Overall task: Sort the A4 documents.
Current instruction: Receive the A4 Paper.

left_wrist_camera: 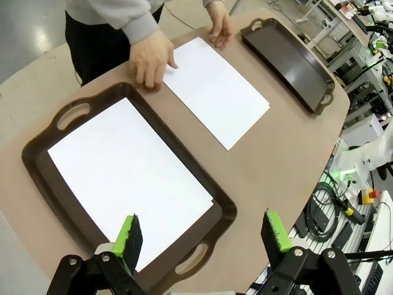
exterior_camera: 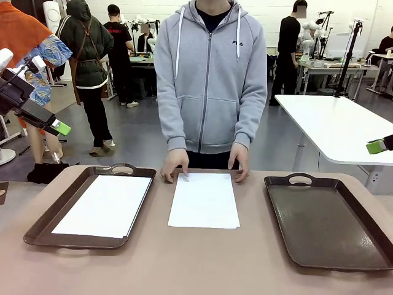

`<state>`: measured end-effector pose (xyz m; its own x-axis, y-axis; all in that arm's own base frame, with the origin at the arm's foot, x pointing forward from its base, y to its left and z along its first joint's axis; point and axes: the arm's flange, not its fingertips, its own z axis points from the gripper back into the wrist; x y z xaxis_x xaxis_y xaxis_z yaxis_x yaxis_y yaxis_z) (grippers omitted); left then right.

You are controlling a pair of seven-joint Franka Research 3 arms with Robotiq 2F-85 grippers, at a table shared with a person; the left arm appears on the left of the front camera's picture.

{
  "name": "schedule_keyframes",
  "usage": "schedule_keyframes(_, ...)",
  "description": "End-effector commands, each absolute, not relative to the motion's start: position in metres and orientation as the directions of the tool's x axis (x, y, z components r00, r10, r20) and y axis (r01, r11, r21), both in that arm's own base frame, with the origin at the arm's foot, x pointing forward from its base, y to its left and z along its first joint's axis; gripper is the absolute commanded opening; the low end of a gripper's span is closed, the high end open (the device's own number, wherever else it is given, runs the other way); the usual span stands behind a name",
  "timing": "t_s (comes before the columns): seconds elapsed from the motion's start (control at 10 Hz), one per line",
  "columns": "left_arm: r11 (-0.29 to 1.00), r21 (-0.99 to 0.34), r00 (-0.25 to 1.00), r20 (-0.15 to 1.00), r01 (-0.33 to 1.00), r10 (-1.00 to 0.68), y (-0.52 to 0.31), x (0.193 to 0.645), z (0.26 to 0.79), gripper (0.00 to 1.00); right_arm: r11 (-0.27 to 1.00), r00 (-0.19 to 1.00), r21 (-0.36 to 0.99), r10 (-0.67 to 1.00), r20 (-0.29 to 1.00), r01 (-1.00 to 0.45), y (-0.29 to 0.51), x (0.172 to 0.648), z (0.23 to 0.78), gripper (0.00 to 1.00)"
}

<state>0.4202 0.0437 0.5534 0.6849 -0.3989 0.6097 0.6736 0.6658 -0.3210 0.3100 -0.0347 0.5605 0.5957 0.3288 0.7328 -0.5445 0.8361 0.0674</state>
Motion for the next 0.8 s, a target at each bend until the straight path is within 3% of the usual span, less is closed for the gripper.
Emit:
schedule_keyframes(0.0,0.665,-0.321,0.683,0.613,0.675,-0.398,0.0446,0.4208,0.5546,1.00,0.829,0.594,0.078,0.327,0.735,-0.553,-0.0343,0.3110,0.5587,1.00)
schedule_keyframes(0.7,0.665,-0.321,0.683,0.613,0.675,-0.398,0.0446,0.4208,0.5546,1.00,0.829,0.594,0.078,0.327,0.735,-0.553,-0.0343,0.3110,0.5587,1.00)
